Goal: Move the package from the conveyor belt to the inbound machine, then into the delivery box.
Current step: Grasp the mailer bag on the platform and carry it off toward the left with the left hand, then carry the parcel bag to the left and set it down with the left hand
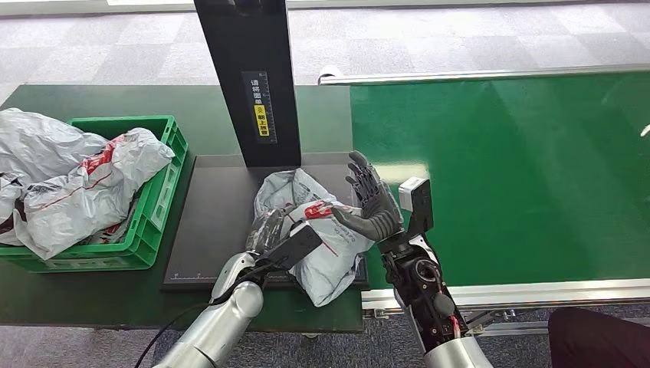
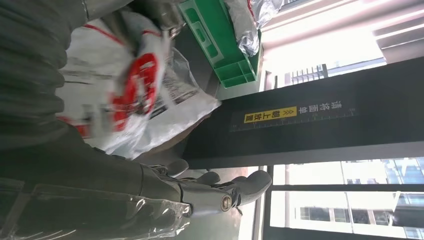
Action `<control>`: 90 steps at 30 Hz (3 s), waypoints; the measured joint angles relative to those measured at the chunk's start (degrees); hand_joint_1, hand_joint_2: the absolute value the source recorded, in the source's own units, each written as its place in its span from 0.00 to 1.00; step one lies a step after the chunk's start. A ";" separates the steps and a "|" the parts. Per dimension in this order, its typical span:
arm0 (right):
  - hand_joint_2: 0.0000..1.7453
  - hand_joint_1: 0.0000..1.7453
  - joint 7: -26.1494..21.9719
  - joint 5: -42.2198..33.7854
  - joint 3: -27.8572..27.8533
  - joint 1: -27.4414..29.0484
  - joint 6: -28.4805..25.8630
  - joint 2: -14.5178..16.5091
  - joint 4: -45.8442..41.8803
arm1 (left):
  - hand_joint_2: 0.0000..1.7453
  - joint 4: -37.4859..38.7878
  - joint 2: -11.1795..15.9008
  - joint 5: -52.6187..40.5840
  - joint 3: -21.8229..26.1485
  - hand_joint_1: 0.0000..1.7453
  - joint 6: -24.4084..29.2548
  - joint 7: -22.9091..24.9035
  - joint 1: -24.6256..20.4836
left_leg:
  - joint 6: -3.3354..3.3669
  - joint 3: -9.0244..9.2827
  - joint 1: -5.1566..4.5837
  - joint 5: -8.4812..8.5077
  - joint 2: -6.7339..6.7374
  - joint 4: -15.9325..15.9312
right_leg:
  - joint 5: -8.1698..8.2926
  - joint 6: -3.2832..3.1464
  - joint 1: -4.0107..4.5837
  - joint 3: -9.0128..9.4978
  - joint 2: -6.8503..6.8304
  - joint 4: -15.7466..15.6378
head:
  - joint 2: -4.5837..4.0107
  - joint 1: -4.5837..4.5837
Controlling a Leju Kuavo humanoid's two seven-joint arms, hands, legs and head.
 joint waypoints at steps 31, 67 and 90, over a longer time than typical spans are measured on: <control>1.00 0.00 -2.05 -1.64 2.24 -1.54 0.14 -0.54 2.45 | 1.00 -32.60 2.62 3.98 15.22 1.00 21.87 -14.99 5.98 | -0.02 -0.42 0.02 0.02 0.02 0.00 | 0.01 -0.02 0.05 -0.41 0.08 0.03 | 0.02 -0.01; 1.00 0.00 -2.03 -2.50 4.16 0.37 0.63 -1.77 2.79 | 1.00 1.25 21.75 -39.83 36.28 1.00 21.82 17.21 -26.22 | -0.19 -0.52 0.20 0.12 0.18 0.00 | 0.09 -0.15 0.24 -0.65 0.20 0.09 | 0.02 -0.01; 1.00 0.00 -0.16 0.12 2.76 1.95 2.25 -2.79 -0.28 | 1.00 25.16 24.57 -39.88 27.82 0.00 -3.53 37.68 -31.42 | -0.19 -0.50 0.16 0.13 0.25 0.00 | 0.10 -0.15 0.19 -0.59 0.21 0.09 | 0.01 0.01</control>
